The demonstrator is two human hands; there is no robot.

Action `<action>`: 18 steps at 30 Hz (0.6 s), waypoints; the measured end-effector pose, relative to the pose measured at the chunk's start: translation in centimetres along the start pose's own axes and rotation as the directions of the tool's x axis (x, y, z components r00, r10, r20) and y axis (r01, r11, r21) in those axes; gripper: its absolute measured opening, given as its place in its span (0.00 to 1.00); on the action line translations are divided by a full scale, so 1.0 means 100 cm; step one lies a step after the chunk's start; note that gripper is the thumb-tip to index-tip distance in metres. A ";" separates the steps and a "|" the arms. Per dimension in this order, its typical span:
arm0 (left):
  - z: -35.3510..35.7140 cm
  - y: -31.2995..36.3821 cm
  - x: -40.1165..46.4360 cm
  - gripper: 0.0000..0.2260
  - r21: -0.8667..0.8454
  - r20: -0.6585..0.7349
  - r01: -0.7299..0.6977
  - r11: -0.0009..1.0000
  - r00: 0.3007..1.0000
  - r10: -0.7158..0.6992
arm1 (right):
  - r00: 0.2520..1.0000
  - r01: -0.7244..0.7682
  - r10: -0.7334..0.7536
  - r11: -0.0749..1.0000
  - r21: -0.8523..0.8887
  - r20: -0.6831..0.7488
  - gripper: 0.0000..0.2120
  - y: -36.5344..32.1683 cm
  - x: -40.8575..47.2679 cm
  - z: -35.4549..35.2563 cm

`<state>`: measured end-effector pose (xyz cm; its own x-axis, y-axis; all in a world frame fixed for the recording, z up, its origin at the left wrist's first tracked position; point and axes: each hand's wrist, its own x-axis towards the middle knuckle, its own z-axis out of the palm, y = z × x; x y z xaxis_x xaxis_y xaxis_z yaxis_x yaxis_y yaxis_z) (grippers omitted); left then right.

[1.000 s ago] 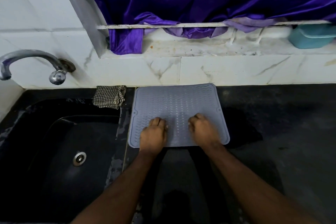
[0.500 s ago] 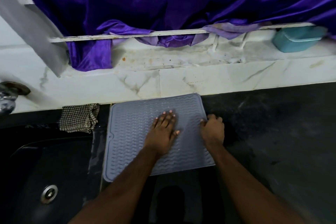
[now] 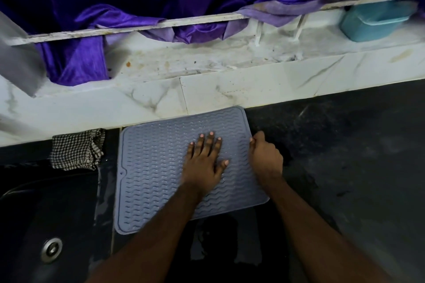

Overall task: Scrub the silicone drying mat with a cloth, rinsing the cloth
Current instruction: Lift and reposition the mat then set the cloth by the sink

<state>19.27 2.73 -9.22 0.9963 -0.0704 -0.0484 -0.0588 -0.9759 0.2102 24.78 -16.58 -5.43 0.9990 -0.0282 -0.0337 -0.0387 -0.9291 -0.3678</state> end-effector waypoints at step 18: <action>-0.008 0.010 -0.002 0.33 -0.031 0.055 0.042 0.999 0.998 -0.040 | 0.999 0.051 -0.052 0.987 -0.152 -0.007 0.17 -0.005 -0.001 -0.010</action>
<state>19.04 1.96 -8.26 0.9929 -0.0426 -0.1108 -0.0151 -0.9711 0.2383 24.71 -16.53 -4.29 0.9998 0.0178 -0.0084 0.0155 -0.9747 -0.2231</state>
